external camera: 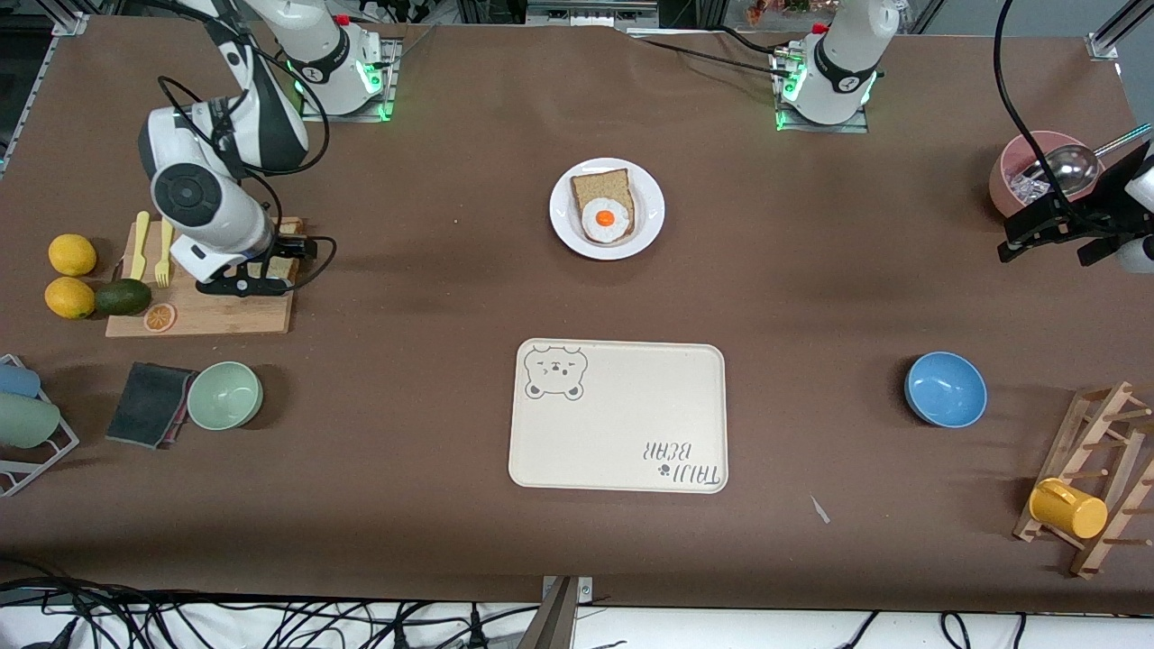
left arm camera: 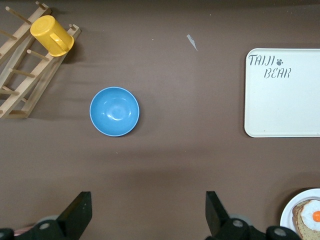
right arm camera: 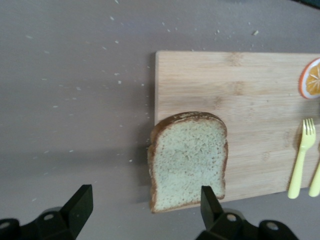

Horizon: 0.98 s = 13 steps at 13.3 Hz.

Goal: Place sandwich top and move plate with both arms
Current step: 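Grasp the bread slice edge with the right gripper and lift it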

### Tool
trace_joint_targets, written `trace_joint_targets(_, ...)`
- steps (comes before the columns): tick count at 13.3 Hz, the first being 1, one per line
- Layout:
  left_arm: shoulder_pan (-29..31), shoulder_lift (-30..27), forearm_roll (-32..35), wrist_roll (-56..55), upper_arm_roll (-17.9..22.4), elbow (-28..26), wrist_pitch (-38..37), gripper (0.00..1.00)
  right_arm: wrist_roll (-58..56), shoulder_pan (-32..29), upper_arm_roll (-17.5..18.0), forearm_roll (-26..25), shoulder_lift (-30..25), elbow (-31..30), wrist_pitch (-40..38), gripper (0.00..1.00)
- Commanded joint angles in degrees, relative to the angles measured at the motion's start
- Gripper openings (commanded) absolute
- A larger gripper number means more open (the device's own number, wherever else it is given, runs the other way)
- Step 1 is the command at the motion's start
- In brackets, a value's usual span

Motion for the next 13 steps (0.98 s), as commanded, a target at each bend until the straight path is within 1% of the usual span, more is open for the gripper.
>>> trace_joint_targets(1,0.3,0.3,-0.8,-0.3,0.0,1.0,-0.9,1.00,7.8,0.4,0.9,-5.4,3.5,-0.2,1.1,0.95)
trace_joint_targets(3,0.4,0.4,-0.8,-0.3,0.0,1.0,-0.9,1.00,8.0,0.4,0.9,-6.5,5.6,-0.2,1.1,0.93)
trace_joint_targets(6,-0.1,1.6,-0.9,-0.2,-0.2,1.0,-0.8,1.00,10.6,0.3,0.7,-12.1,7.9,-0.2,0.7,0.93)
trace_joint_targets(9,0.0,1.6,-0.8,-0.3,-0.2,1.1,-0.6,1.00,11.3,0.2,0.6,-14.8,9.1,-1.1,0.3,0.85)
trace_joint_targets(11,0.5,1.6,-0.8,-0.2,0.0,1.0,-0.7,1.00,12.3,0.2,-0.5,-16.0,9.7,-1.7,0.3,0.83)
trace_joint_targets(13,0.6,1.7,-0.8,-0.3,0.0,1.1,-0.7,1.00,12.3,0.1,-1.3,-16.2,10.4,-1.9,0.4,0.78)
